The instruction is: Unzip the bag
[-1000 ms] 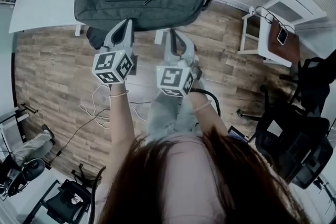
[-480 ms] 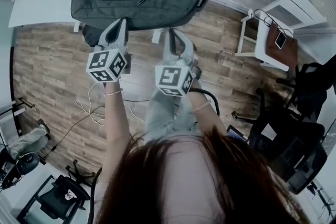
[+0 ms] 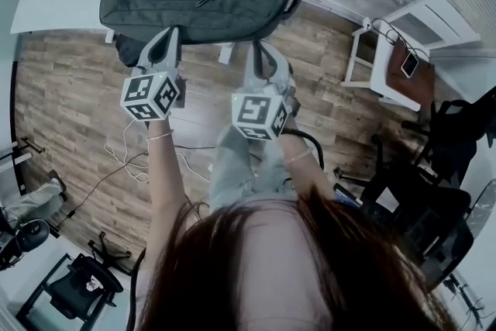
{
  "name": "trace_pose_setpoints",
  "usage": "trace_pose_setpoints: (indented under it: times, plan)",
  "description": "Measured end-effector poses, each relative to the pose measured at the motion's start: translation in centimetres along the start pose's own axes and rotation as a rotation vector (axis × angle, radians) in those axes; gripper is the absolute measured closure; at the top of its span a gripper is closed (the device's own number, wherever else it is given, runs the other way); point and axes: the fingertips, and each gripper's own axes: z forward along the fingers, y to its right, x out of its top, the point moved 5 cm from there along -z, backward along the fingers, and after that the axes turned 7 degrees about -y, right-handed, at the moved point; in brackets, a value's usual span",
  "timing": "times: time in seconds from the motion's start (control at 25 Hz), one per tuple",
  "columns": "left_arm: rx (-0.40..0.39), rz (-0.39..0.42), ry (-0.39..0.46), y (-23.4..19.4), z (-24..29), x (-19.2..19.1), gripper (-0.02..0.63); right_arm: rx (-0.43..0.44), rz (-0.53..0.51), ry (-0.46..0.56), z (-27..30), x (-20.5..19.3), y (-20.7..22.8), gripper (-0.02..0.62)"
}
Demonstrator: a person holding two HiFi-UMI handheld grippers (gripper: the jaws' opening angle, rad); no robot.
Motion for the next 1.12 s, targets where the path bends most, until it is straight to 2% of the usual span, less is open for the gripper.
trace_pose_setpoints:
  times: [1.12]
  plan:
    - [0.060, 0.017, -0.013, 0.5, 0.2, 0.0, 0.598, 0.028, -0.060, 0.000, 1.4, -0.3, 5.2, 0.584]
